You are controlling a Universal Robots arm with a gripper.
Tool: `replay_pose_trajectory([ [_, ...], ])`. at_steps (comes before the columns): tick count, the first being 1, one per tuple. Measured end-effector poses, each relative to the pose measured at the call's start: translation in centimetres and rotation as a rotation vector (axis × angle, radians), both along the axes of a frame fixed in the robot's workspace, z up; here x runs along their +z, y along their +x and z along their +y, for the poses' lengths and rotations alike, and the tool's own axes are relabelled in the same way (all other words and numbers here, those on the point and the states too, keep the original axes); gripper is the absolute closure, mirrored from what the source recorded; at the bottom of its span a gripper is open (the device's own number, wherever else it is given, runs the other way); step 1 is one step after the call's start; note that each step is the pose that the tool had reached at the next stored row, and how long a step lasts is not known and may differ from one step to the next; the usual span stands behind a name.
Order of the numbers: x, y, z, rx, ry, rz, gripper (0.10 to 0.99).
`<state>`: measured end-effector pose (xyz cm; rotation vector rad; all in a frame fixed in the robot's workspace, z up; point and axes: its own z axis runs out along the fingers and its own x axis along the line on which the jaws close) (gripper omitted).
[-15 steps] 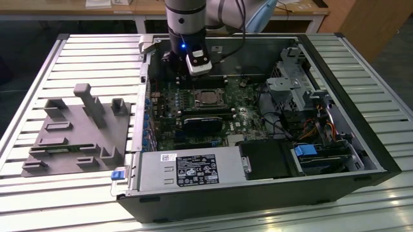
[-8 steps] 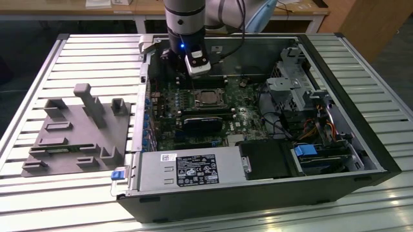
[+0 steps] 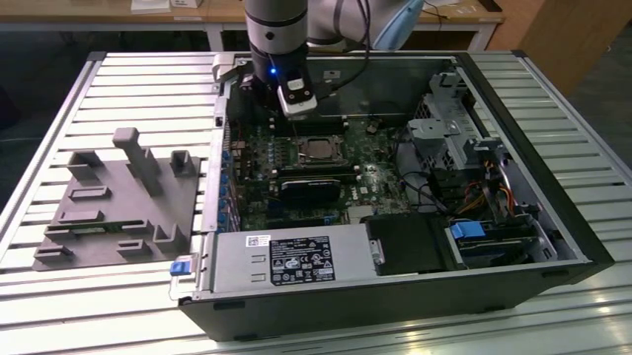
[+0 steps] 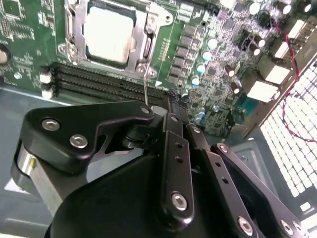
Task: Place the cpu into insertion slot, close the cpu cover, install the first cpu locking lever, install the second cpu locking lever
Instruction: 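Install the first cpu locking lever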
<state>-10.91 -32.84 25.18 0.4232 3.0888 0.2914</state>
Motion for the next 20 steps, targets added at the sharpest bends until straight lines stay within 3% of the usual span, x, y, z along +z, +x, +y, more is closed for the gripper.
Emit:
replay_pose_trajectory([
  [6,-0.11,-0.13,0.00,0.022,0.077,-0.0001,0.984],
  [8,-0.17,-0.15,0.00,0.029,0.092,0.0001,0.984],
  [14,-0.62,0.03,0.00,0.032,0.097,0.0010,0.984],
  [20,-0.76,1.18,0.00,0.032,0.099,0.0017,0.984],
])
